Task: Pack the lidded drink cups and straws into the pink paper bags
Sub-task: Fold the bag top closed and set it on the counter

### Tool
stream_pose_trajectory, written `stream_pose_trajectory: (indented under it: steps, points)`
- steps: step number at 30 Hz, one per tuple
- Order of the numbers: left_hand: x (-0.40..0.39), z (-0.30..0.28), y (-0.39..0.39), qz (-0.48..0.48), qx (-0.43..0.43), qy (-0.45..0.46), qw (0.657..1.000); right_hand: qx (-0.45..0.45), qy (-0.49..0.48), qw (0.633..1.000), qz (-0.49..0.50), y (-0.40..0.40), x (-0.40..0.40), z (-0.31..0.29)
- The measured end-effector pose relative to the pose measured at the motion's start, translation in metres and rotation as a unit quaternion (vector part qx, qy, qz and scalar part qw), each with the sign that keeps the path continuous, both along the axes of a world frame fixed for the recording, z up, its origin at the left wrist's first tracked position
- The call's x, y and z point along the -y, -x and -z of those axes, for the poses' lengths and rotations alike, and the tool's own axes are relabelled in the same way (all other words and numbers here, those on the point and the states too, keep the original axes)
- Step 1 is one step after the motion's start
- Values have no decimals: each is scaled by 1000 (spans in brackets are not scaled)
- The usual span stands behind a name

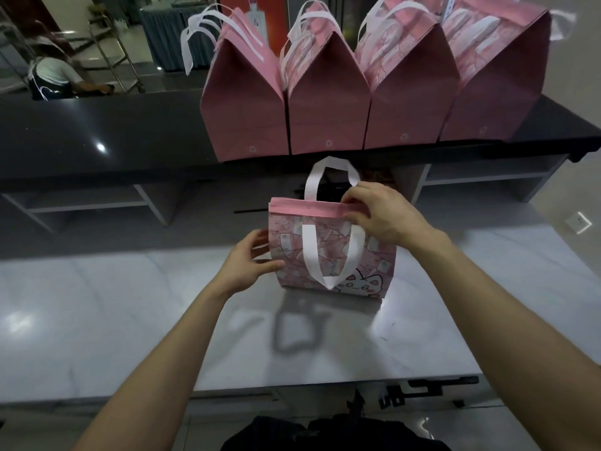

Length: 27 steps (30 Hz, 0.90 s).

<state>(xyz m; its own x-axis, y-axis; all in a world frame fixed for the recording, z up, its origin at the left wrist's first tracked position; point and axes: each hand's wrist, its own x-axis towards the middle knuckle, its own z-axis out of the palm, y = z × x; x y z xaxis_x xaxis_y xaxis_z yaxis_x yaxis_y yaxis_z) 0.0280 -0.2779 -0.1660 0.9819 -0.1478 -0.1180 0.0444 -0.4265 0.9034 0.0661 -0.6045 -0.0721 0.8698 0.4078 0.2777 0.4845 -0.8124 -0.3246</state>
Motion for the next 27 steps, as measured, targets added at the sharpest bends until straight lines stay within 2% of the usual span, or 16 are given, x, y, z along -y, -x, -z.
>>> stream_pose_trajectory:
  steps: [8, 12, 15, 19, 23, 27]
  points:
    - [4, 23, -1, -5, 20, -16, 1000, -21, -32, 999, 38, 3, 5, 6]
    - [9, 21, 4, 15, -53, 57, 997, -35, -49, 998, 35, 6, 8, 9]
    - [21, 24, 3, 6, -14, 24, 1000, -16, -34, 999, 35, 7, 9, 6]
    - [24, 25, 8, 17, -14, -10, 1000, -9, -33, 999, 20, 7, 13, 2]
    - [24, 15, 8, 11, -62, 69, 996, -11, -33, 999, 11, 8, 15, 1]
    - [25, 8, 5, 39, -54, -14, 998, -4, -26, 1000, -2, 6, 25, 1]
